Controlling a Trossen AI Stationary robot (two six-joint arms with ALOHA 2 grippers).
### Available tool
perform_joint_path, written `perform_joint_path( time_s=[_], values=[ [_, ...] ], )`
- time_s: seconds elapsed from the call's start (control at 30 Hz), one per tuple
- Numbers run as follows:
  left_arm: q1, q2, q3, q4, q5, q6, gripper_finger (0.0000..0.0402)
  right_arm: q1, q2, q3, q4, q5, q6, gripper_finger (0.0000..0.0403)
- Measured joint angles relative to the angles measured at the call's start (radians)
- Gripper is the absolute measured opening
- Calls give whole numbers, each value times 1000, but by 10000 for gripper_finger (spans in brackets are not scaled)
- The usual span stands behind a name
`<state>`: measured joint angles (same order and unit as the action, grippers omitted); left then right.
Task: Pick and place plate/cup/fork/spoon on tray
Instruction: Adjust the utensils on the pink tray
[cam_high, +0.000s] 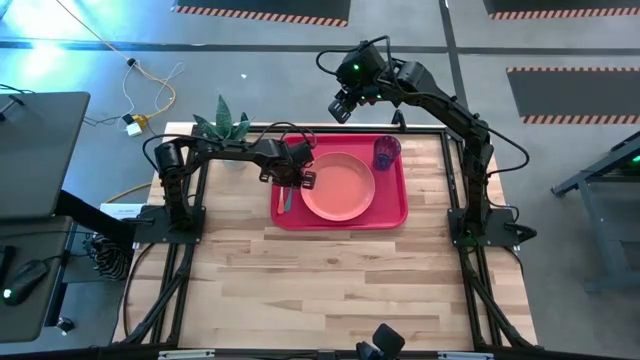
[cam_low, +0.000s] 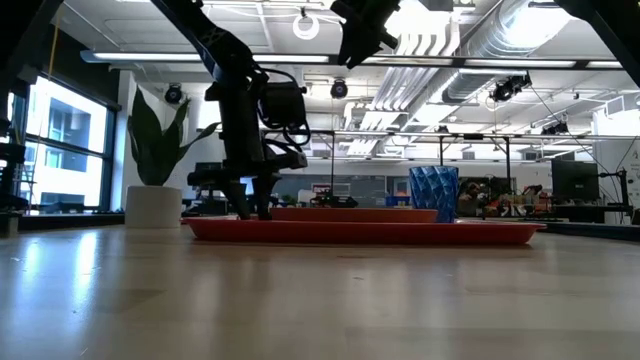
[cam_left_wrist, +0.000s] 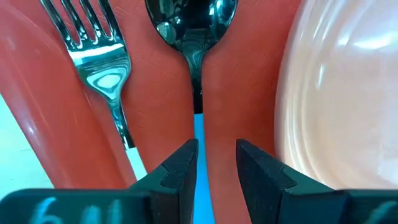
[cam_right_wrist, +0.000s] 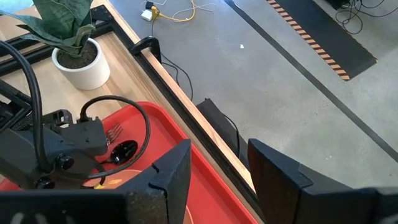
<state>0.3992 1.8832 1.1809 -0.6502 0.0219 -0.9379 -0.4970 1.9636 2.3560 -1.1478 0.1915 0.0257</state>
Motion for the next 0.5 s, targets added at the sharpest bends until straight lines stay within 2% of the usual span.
perform_joint_path(
  time_s=[0.5],
  values=[
    [-5,1,0,3,56,-53,103,0,0,0,0,0,0,149]
  ],
)
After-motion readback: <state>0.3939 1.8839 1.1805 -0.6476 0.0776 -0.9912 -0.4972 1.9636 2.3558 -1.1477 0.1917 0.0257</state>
